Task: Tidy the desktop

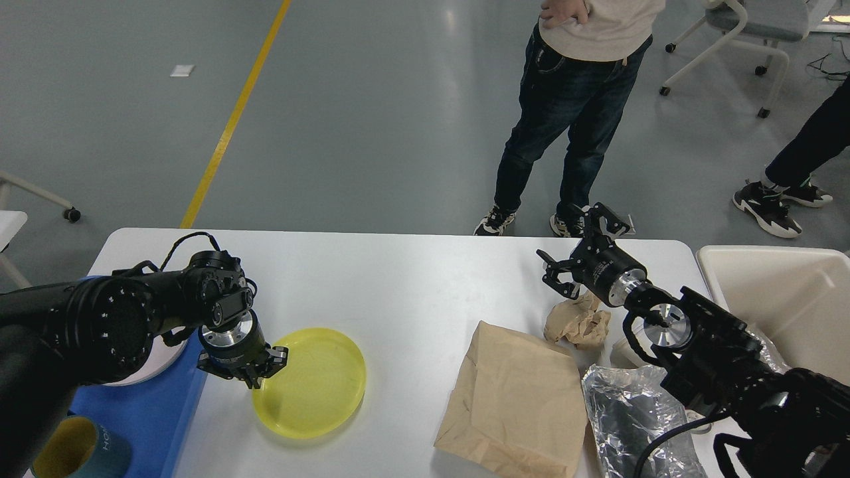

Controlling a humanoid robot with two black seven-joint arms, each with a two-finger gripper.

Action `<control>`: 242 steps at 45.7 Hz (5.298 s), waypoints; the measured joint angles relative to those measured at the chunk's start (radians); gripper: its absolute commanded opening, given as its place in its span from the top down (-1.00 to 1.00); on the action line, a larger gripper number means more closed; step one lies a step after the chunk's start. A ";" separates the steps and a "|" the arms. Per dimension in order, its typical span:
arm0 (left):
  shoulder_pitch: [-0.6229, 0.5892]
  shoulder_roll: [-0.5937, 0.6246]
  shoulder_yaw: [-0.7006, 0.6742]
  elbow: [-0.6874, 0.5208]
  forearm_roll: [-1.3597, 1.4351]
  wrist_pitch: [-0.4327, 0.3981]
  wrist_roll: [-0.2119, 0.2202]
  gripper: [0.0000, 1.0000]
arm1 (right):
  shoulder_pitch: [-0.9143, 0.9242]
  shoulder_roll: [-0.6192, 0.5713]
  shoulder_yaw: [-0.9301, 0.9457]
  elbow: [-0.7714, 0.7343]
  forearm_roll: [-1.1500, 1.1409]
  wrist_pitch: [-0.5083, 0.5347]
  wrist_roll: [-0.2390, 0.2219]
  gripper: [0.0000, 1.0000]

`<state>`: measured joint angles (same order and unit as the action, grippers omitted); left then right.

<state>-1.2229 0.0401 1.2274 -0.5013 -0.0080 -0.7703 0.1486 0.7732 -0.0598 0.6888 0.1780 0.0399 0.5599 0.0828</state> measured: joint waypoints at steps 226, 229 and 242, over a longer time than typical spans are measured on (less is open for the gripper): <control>0.145 0.101 -1.785 0.534 -0.179 0.462 -0.157 -0.93 | 0.000 0.000 0.000 0.000 0.000 0.000 0.000 -1.00; 0.154 0.098 -1.784 0.534 -0.179 0.462 -0.175 -0.93 | 0.000 0.000 0.000 0.000 0.000 0.000 0.000 -1.00; 0.196 0.047 -1.784 0.534 -0.177 0.411 -0.329 -0.93 | 0.000 0.000 0.000 0.000 0.000 0.000 0.000 -1.00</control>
<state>-1.0265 0.0870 -0.5569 0.0322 -0.1849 -0.3589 -0.1807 0.7731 -0.0598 0.6888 0.1779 0.0399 0.5599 0.0828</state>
